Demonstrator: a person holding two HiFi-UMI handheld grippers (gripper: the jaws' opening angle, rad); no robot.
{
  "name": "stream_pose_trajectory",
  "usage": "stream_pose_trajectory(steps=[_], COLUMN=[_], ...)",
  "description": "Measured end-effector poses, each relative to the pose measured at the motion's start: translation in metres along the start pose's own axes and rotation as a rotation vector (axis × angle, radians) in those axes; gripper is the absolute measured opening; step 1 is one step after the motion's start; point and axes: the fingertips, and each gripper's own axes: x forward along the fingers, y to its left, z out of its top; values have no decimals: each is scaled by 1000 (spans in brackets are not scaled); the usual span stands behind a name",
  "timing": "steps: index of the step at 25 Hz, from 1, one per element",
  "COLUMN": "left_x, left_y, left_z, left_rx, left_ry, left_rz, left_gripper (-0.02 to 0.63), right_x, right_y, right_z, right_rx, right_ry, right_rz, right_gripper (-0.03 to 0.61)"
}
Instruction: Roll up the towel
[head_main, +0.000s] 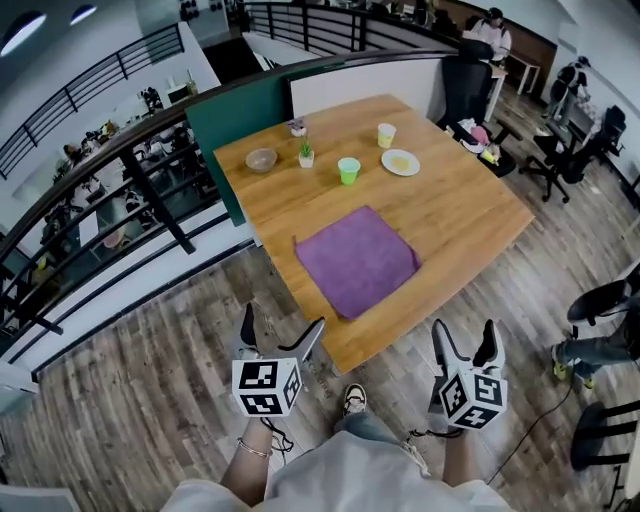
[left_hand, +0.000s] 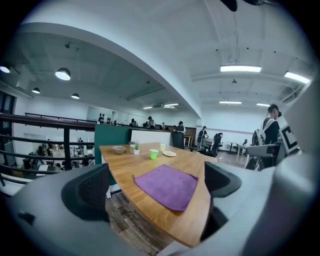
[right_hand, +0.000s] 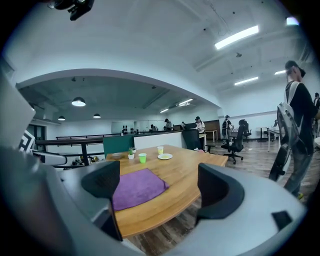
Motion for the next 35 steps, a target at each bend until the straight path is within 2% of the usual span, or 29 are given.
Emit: stream_pose_trajectory(steps=[8, 16, 22, 27, 35], left_x=[67, 97, 112, 121, 131], left_y=[8, 21, 34, 39, 26], left_z=[15, 5, -2, 3, -15], left_rx=[-16, -11, -23, -19, -22], left_ry=[35, 91, 115, 119, 173], left_rz=[77, 141, 130, 112, 45], left_gripper=[583, 583, 583, 581, 580], right_x=[100, 161, 187, 190, 200], right_y=[-16, -20, -4, -9, -12], right_z=[30, 29, 27, 17, 6], right_rx=[2, 12, -37, -65, -99], right_ry=[-1, 40, 68, 124, 182], right_rz=[83, 155, 184, 194, 239], right_gripper=[470, 453, 446, 423, 392])
